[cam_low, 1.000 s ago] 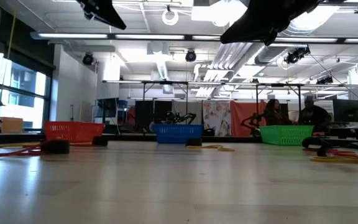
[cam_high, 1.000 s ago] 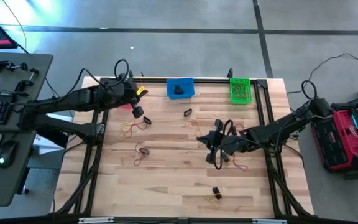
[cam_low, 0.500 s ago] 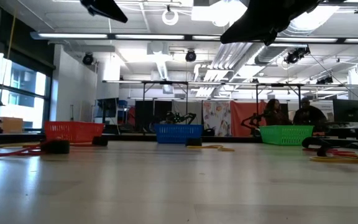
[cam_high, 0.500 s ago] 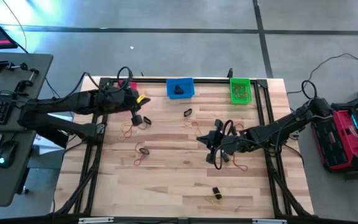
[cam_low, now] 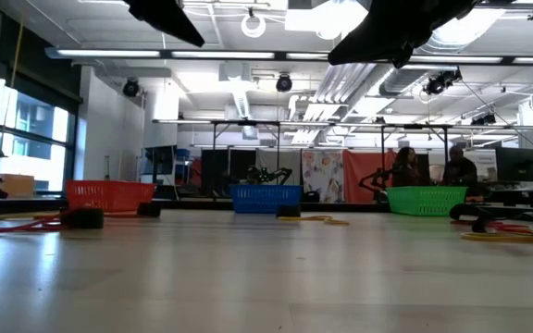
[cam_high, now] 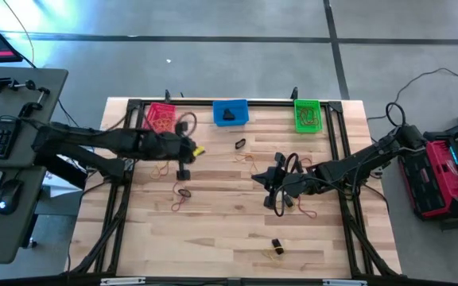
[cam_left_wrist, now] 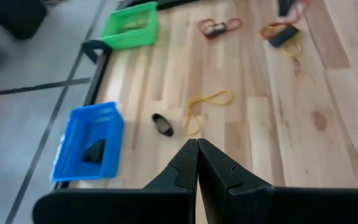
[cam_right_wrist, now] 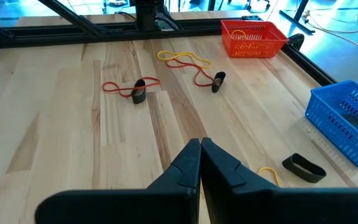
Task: Sort rubber bands into baskets
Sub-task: Put the black rubber band into the blue bin
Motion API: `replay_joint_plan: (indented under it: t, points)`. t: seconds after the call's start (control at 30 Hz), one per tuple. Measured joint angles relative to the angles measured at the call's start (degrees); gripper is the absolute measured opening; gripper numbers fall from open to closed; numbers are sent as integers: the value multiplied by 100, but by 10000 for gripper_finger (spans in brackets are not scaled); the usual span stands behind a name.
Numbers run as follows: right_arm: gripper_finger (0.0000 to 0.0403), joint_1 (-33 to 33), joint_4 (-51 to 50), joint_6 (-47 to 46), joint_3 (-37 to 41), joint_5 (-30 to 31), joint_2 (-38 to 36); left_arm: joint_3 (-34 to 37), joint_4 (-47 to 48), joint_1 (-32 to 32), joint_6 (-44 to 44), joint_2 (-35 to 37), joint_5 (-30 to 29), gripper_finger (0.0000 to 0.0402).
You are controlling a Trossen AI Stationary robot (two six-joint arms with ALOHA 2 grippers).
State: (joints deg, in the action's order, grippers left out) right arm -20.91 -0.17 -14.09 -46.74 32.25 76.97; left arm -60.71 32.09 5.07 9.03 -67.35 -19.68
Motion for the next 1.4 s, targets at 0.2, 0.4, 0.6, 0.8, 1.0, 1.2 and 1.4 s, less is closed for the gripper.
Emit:
replay_joint_plan:
  t: [0.2, 0.4, 0.6, 0.8, 1.0, 1.2, 1.4]
  points:
    - [0, 1, -2, -1, 0, -135, 0, 0, -544, 413, 282, -572, 13, 0]
    - [0, 2, 25, -137, 0, -438, 0, 0, -997, 686, 408, -1075, 193, 0]
    - [0, 0, 38, -143, -2, -740, 0, 0, -1270, 802, 467, -1445, 326, 0]
    - [0, -16, -676, -357, -374, -880, 0, 0, -1448, 825, 468, -1705, 475, 0]
    - [0, -116, -1549, -734, -709, -874, 77, 404, -2350, 823, 470, -1867, 809, 0]
    - [0, -301, -2023, -1155, -945, -1035, 555, 1272, -3438, 823, 391, -1835, 865, 0]
    - [0, -419, -2225, -1313, -1318, -1223, 995, 1735, -3655, 889, 213, -1553, 843, 0]
